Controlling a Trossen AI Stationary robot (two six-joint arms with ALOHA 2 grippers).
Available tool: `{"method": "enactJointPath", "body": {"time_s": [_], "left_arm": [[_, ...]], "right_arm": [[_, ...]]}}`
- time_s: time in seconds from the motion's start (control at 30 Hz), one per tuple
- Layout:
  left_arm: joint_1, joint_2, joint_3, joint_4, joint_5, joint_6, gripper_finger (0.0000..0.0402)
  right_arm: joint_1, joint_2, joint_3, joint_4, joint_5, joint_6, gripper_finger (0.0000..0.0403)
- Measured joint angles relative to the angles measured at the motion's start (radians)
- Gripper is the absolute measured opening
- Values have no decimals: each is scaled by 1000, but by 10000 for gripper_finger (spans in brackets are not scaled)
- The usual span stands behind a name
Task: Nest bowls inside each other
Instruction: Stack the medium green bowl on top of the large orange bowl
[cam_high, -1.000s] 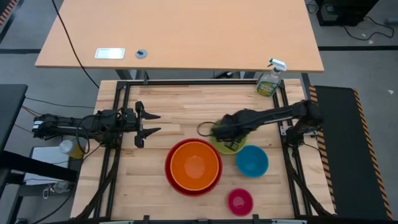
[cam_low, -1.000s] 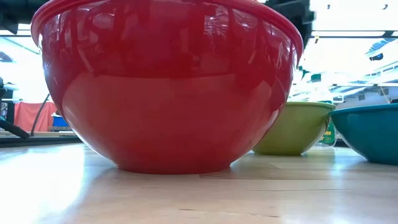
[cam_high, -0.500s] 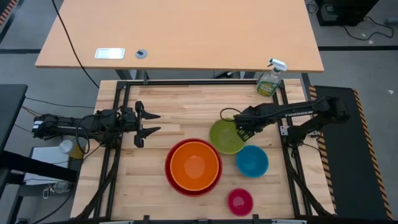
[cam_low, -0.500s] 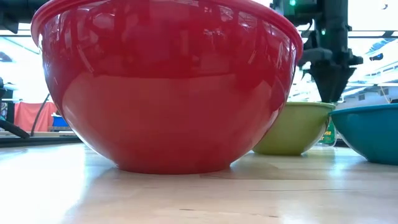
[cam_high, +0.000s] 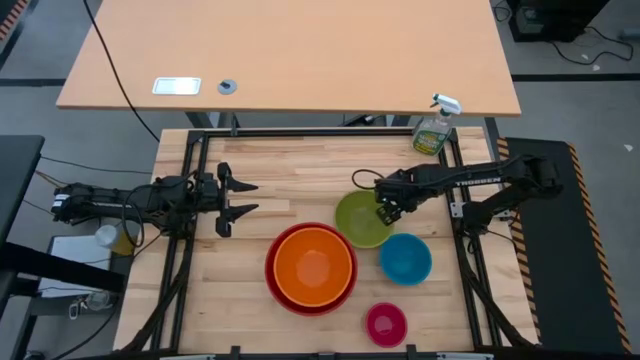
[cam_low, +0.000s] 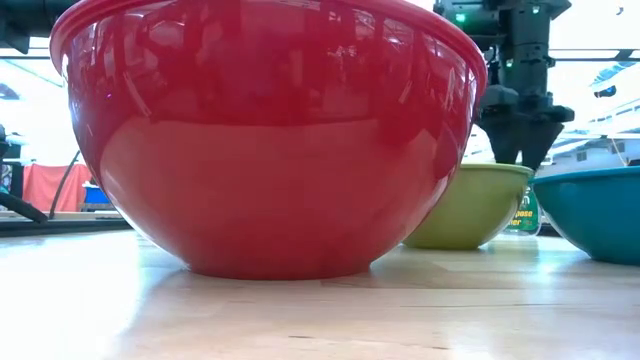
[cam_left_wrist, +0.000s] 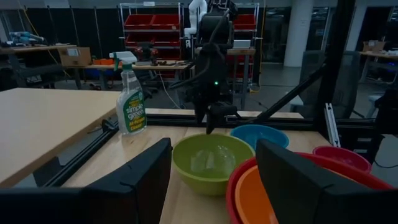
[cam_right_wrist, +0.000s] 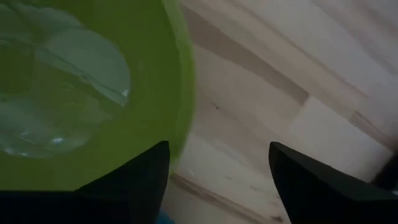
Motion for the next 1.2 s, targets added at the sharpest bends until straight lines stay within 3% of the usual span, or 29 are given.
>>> {"method": "enactJointPath", "body": {"time_s": [0.33, 0.6, 0.87, 1.03, 1.2], "left_arm": [[0, 0, 0, 0, 2, 6, 238], [1, 0, 1, -2, 2, 6, 238], [1, 0, 1, -2, 1, 18, 238], [1, 0, 1, -2, 0, 20, 238], [1, 0, 1, -3, 0, 20, 238]], "right_arm": [[-2, 20, 0, 80, -7, 5, 274], [-9, 158, -2, 106, 48, -37, 251], [-42, 260, 3, 158, 0, -100, 162], [-50, 224, 3, 175, -11, -76, 95], [-50, 156, 0, 189, 5, -40, 53]]}}
